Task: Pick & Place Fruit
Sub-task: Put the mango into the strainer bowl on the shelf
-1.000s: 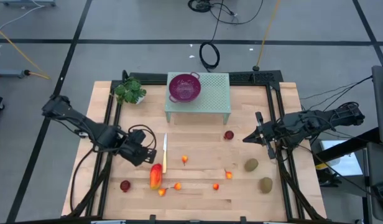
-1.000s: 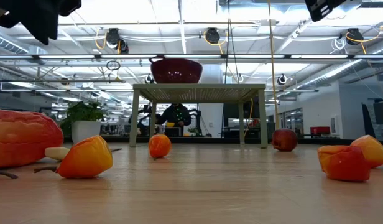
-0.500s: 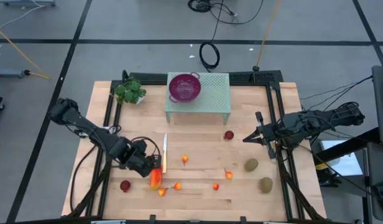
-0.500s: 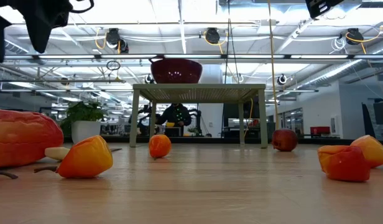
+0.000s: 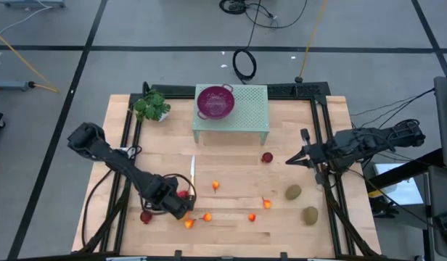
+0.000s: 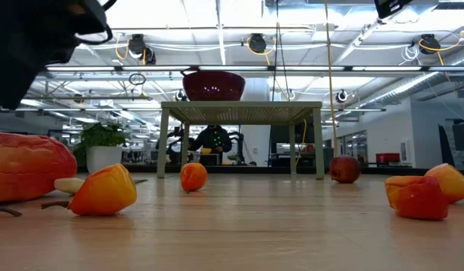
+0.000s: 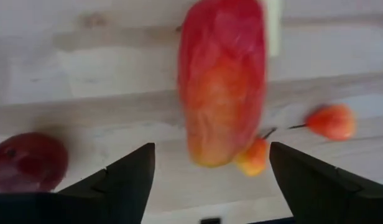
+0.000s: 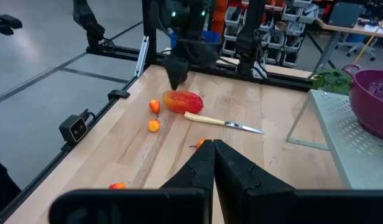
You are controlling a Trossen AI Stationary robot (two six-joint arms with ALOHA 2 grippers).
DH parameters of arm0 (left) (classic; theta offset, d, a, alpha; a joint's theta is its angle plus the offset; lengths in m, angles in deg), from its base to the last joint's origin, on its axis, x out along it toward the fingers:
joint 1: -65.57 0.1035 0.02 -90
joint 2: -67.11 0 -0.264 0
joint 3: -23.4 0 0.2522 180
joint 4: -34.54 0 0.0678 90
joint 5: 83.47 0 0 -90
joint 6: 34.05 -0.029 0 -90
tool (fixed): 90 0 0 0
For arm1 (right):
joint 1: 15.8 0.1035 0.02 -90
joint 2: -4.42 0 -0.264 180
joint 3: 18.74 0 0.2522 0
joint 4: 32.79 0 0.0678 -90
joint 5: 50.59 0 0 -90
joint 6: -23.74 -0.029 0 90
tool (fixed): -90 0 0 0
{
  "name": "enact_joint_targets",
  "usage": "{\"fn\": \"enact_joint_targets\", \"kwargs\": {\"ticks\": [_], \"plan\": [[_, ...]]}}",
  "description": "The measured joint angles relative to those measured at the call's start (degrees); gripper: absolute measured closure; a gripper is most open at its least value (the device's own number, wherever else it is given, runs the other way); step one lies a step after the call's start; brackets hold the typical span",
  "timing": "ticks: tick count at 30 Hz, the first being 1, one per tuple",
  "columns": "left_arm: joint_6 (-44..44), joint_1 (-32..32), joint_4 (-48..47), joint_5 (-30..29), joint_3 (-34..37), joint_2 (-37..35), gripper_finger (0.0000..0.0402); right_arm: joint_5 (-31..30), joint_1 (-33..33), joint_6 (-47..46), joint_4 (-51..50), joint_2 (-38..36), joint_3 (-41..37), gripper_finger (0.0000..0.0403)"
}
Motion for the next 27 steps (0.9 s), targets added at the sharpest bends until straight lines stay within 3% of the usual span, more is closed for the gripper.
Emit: {"fn": "enact_joint_targets", "kwargs": {"ticks": [27], "plan": [[-1.6,0.3,2.4,-4.1,0.0,4.4,0.0027,0.0,0.0,0.0,0.0,-1.3,0.0,0.0399]]}}
